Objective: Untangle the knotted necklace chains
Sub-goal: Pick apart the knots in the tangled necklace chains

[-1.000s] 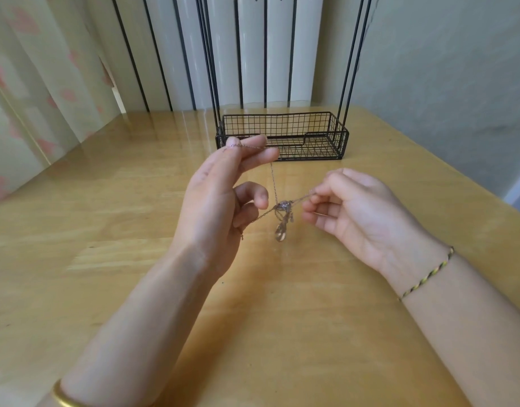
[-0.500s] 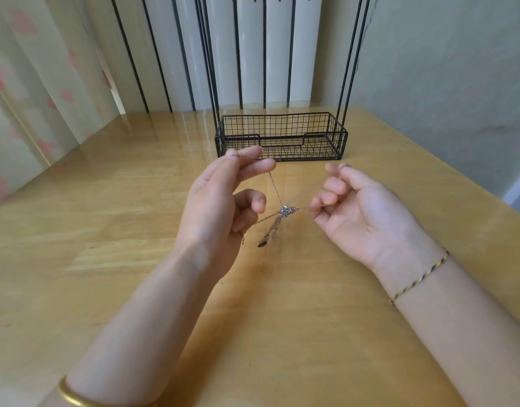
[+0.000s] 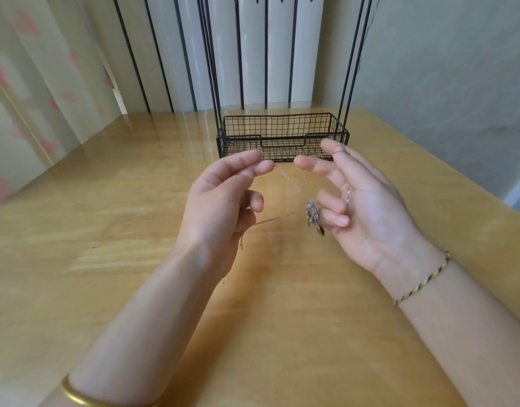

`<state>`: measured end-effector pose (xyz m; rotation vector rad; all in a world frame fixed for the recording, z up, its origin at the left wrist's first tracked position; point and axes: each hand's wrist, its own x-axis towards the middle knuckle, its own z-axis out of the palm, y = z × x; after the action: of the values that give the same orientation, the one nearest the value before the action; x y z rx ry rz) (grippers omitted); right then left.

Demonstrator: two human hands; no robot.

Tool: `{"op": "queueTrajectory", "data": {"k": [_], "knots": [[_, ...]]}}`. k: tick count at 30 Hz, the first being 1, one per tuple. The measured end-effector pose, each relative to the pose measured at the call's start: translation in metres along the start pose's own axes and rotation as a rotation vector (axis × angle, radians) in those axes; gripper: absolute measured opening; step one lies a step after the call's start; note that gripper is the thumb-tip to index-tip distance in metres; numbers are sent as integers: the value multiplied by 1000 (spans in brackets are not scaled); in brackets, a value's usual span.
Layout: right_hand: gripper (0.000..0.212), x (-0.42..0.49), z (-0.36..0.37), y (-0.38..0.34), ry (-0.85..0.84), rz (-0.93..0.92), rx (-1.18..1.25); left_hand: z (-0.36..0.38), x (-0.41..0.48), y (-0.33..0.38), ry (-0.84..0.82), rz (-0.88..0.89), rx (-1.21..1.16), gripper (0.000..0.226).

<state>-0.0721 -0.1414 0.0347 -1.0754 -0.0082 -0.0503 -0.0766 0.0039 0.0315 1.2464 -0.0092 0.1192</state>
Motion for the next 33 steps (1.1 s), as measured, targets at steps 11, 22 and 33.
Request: {"op": "queueTrajectory", "data": {"k": [11,22,33], "knots": [[36,-4,0,-3,-96,-117,-212,-1,2,-10,-76,-26,496,24],[27,5,-8,-4,95,-177,-37,-11,8,-14,-31,163,794,11],[36,8,-15,5,125,-199,-566,-16,14,-17,83,189,894,18]]}}
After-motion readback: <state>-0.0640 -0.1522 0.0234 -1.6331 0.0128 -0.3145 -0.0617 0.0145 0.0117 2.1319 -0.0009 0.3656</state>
